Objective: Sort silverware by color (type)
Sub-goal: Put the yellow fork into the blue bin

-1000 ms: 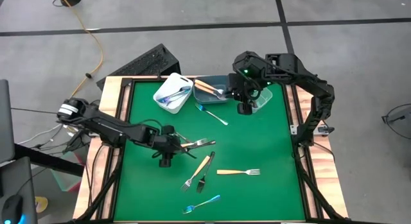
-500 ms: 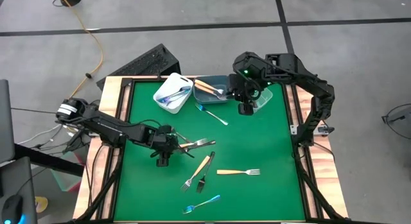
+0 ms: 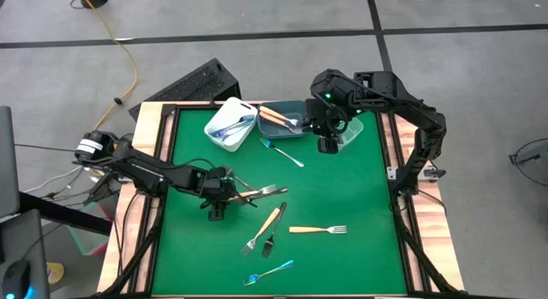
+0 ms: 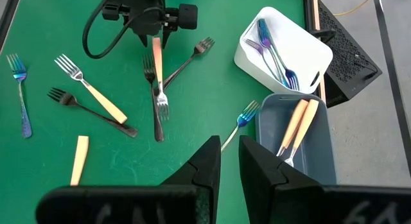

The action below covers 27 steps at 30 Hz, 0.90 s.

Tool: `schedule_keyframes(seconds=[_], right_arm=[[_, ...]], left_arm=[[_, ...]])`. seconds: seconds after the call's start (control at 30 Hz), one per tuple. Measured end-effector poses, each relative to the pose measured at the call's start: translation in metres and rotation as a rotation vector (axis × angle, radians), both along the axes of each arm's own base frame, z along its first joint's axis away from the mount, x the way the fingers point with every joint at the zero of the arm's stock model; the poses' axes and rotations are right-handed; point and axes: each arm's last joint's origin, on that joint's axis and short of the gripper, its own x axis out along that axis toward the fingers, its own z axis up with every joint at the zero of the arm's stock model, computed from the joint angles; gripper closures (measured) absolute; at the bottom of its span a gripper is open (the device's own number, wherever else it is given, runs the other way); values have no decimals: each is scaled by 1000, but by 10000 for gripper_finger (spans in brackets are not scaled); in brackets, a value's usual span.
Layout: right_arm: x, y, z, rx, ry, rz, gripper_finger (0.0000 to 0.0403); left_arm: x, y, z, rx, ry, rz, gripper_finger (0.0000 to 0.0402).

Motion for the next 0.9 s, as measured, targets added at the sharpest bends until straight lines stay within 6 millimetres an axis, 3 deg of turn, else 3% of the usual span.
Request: schedule_keyframes(seconds=[0.43,0.77,0.9], right_arm=[[0,1,0,12,-2,-11,331],[0,1,0,25,-3,-24,331],[0,1,0,25,-3,-23,331]], left_arm=[[6,10,-17,-55,49,1,232],[4,11,-18,-22,68,-6,344],[4,11,-18,-24,71,1,346]])
